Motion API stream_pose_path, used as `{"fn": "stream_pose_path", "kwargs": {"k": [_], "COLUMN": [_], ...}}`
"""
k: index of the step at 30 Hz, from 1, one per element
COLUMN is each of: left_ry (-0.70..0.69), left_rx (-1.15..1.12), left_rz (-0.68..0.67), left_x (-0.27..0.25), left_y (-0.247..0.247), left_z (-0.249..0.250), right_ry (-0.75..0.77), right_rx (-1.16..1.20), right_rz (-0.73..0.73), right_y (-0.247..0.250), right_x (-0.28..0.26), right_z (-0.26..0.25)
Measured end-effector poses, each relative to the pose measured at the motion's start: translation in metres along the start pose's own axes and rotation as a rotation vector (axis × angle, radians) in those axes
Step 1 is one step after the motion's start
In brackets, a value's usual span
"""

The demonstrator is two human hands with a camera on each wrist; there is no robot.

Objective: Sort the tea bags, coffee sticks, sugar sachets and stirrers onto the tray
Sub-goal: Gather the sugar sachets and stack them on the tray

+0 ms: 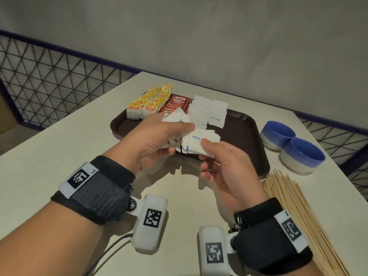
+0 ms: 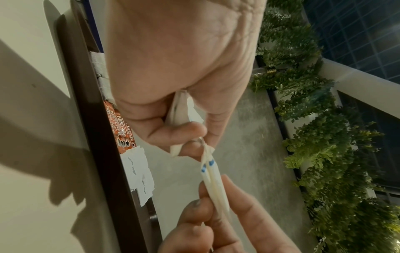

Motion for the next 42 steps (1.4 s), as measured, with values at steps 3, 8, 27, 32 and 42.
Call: {"fn": "stream_pose_path", "kwargs": {"k": [3, 8, 27, 32, 42], "left_ry": [-0.010, -0.026, -0.005, 0.020, 0.047], "left_rx": [-0.051, -0.117, -0.018, -0.046, -0.483], "left_rz": [-0.040, -0.002, -0.322, -0.330, -0.040], "left_x": [-0.001, -0.003, -0.016, -0.016, -0.003], "left_y": [0.000, 0.005, -0.020, -0.021, 0.011], "left_z": [0.003, 0.010, 0.009, 0.009, 0.018], "right_ry": [-0.037, -0.050, 0.111, 0.133, 0.216], "right_rx": [-0.026, -0.047, -0.063, -0.351, -0.932], "right_rz": [-0.060, -0.100, 0.053, 0.040, 0.226], "right_y": [-0.006, -0.010, 0.014, 0.016, 0.057], "right_x": [-0.002, -0.005, -0.012, -0.012, 0.094], "right_z": [0.003, 0.004, -0.025, -0.051, -0.128]}}
Point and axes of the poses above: each hand's wrist, its own x-axis towards the middle knuckle, its own y-axis out of the back of the hand, z = x × y, the point moved 8 cm from there along x, towards the middle knuckle, and after that the axes turned 4 degrees about -x, right-handed, at the moved point
